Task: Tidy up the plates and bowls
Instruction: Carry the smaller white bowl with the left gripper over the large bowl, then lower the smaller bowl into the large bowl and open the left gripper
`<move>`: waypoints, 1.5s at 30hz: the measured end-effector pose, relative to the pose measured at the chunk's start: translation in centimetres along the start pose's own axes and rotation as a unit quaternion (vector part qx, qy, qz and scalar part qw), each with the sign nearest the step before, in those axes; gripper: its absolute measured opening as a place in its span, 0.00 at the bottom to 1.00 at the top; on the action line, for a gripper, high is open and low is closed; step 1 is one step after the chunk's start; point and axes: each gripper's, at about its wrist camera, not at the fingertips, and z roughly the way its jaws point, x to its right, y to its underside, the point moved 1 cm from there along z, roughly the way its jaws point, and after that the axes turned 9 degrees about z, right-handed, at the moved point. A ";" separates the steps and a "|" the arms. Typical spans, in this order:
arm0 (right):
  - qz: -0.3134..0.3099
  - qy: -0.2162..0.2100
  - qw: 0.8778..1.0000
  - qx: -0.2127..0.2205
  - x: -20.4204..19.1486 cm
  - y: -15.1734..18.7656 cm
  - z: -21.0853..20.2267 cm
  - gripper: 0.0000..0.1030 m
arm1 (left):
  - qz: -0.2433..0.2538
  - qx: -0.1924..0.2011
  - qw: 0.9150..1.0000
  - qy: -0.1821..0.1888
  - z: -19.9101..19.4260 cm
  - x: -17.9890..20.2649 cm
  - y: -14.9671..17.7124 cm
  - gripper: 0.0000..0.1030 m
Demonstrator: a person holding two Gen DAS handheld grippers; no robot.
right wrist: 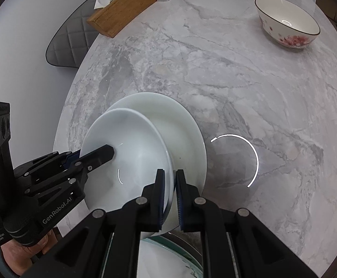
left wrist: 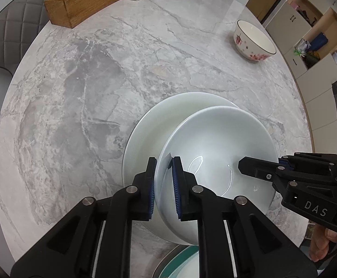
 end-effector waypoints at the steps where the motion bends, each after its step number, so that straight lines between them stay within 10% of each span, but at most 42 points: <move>1: 0.001 0.002 1.000 -0.001 0.1 0.0 0.2 0.11 | -0.001 0.000 1.000 -0.002 0.2 0.0 0.0 0.12; 22: -0.040 0.057 0.998 0.004 -1.5 -0.4 1.6 0.19 | -0.030 0.010 0.999 -0.003 1.7 -1.4 -0.4 0.14; 40: -0.013 0.032 0.998 0.057 -2.3 -0.2 -2.9 0.69 | -0.082 0.071 0.994 0.020 -3.9 -3.6 0.6 0.15; 45: 0.055 -0.079 0.980 0.174 0.6 0.2 -9.6 0.97 | -0.133 0.088 0.983 0.092 -6.2 -5.8 -1.0 0.59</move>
